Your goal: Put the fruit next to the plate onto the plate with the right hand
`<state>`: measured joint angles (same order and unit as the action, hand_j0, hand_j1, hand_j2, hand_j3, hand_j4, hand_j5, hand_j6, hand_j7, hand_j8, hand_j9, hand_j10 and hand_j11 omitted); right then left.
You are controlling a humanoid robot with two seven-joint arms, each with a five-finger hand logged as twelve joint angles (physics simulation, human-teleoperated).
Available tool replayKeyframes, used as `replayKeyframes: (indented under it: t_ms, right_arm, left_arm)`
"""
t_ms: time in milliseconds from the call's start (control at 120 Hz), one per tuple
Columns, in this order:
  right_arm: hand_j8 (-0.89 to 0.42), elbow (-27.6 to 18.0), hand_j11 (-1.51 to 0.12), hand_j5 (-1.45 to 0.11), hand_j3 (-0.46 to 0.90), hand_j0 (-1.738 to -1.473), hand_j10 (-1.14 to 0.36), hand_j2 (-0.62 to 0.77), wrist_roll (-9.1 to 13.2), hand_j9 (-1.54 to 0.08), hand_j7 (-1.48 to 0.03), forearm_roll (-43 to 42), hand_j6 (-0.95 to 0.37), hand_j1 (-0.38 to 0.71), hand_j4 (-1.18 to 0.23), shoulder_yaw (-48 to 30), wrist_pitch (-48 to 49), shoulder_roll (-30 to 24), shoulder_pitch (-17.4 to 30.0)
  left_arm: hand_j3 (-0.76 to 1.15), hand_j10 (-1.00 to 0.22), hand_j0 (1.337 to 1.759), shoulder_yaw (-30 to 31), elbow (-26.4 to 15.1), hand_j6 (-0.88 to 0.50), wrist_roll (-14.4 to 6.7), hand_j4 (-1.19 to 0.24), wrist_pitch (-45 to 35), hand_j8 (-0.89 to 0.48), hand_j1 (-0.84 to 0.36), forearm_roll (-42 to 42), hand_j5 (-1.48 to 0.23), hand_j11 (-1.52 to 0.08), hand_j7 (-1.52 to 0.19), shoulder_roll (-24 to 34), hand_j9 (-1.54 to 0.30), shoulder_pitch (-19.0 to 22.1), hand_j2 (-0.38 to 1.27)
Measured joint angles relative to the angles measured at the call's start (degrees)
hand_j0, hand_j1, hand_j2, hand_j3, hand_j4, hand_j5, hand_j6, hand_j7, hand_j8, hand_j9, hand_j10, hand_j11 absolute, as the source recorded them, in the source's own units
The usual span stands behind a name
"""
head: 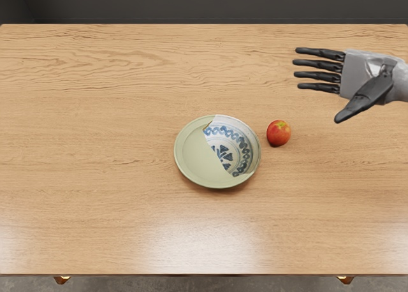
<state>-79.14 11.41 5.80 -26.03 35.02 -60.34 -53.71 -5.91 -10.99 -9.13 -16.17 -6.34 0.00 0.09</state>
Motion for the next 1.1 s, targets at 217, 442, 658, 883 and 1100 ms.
replayKeyframes:
  t_ms: [217, 442, 658, 883, 1100]
  right_arm:
    - [-0.03, 1.2, -0.05, -0.05, 0.0, -1.658, -0.04, -0.01, 0.1, -0.05, -0.05, -4.0, -0.03, -0.31, -0.03, 0.3, 0.0, -0.3, -0.9]
    - [-0.04, -0.5, -0.05, -0.05, 0.0, -1.658, -0.04, -0.01, -0.2, -0.05, -0.05, -26.5, -0.04, -0.31, -0.04, -0.1, -5.0, 3.1, -6.0]
    - [-0.04, -9.6, -0.05, -0.05, 0.0, -1.658, -0.04, -0.01, 1.0, -0.05, -0.05, -36.6, -0.04, -0.31, -0.04, 6.3, -28.2, 3.4, -9.5]
    - [-0.04, -13.9, -0.05, -0.05, 0.0, -1.658, -0.04, -0.01, 6.8, -0.05, -0.05, -42.1, -0.04, -0.31, -0.04, 17.8, -44.8, 9.8, -12.8]
    - [-0.07, -14.9, -0.08, -0.08, 0.0, -1.658, -0.07, -0.01, 13.0, -0.08, -0.08, -43.6, -0.07, -0.28, -0.07, 22.6, -54.7, 15.0, -12.8]
  left_arm:
    - [0.0, -0.25, 1.658, 0.0, 0.0, -0.25, 0.0, -0.25, 0.0, -0.25, 0.05, 0.0, -0.32, -0.32, -0.32, 0.0, -0.32, 0.0, 0.05]
    - [0.0, -0.25, 1.658, 0.0, 0.0, -0.25, 0.0, -0.25, 0.0, -0.25, 0.05, 0.0, -0.32, -0.32, -0.32, 0.0, -0.32, -0.1, 0.05]
    - [0.0, -0.25, 1.658, 0.0, 0.0, -0.25, 0.0, -0.25, 0.0, -0.25, 0.05, 0.0, -0.32, -0.32, -0.32, 0.0, -0.32, -0.1, 0.05]
    - [0.0, -0.25, 1.658, 0.0, 0.0, -0.25, 0.0, -0.25, 0.0, -0.25, 0.05, 0.0, -0.32, -0.32, -0.32, 0.0, -0.32, 0.0, 0.05]
    - [0.0, -0.25, 1.658, 0.0, 0.0, -0.25, 0.0, -0.25, 0.0, -0.25, 0.05, 0.0, -0.32, -0.32, -0.32, 0.0, -0.32, 0.0, 0.05]
